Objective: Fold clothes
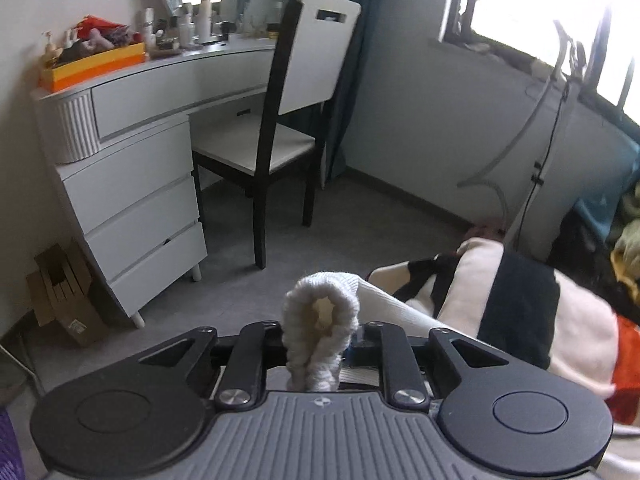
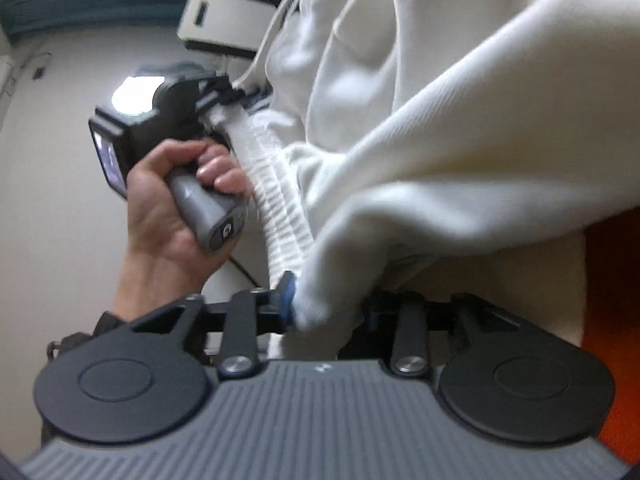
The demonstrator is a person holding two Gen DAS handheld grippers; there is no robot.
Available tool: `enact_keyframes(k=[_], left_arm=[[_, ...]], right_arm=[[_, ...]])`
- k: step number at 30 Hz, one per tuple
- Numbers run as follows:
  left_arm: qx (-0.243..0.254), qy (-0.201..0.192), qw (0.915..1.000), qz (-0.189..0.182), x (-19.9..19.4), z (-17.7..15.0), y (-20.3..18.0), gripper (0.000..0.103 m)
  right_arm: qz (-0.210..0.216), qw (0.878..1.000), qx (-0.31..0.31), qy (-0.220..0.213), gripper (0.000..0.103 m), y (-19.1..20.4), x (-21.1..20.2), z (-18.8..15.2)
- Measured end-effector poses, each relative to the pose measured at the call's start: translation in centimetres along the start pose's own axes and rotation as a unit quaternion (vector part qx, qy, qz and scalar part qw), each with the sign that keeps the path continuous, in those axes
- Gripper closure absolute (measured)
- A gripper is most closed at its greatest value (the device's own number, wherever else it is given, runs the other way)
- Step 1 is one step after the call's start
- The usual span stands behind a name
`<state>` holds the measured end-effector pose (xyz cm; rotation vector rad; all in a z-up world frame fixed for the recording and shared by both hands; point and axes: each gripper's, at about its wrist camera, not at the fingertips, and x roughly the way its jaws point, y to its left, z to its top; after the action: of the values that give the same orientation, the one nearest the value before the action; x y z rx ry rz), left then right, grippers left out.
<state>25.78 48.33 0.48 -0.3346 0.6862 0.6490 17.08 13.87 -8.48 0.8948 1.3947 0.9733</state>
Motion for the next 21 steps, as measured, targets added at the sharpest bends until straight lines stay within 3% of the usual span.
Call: enact_keyframes(k=[3,4,5,7,9,12,15,21], left_arm=[[0.023,-0.017,0.9996,0.007,-2.0,-0.5,-0.4,0.069],[0.024,-0.025,0.9994,0.008,-3.1,-0.6,-0.5,0.057],[0.023,-0.034,0.9991,0.009,-4.5,-0.7,-0.5,0.046],[0.021,-0.053,0.9983,0.012,-7.8,-0.8,-0.6,0.036],[0.024,-0.076,0.9968,0.002,-11.5,-1.1,-0.8,0.031],[0.034,-0.091,0.9950,-0.021,-17.1,-1.9,-2.0,0.027],[0.044,-0.111,0.9915,-0.053,-22.8,-4.0,-3.6,0.020],[0.085,-0.155,0.9756,-0.130,-33.6,-10.3,-9.4,0.010]], right_arm=[[-0.045,0.998,-0.033,0.025,0.029,1.4,-1.6,-1.9],[-0.051,0.997,-0.046,0.028,0.018,2.0,-2.3,-2.5],[-0.053,0.997,-0.055,0.027,0.015,2.2,-3.2,-3.2],[-0.057,0.995,-0.080,0.024,0.015,3.6,-5.3,-4.5],[-0.062,0.992,-0.112,0.012,0.016,4.9,-7.9,-6.0],[-0.090,0.980,-0.176,-0.038,0.016,6.7,-14.2,-9.1],[-0.119,0.955,-0.252,-0.104,0.016,8.1,-21.5,-11.6],[-0.172,0.883,-0.367,-0.235,0.016,10.1,-31.3,-13.1]])
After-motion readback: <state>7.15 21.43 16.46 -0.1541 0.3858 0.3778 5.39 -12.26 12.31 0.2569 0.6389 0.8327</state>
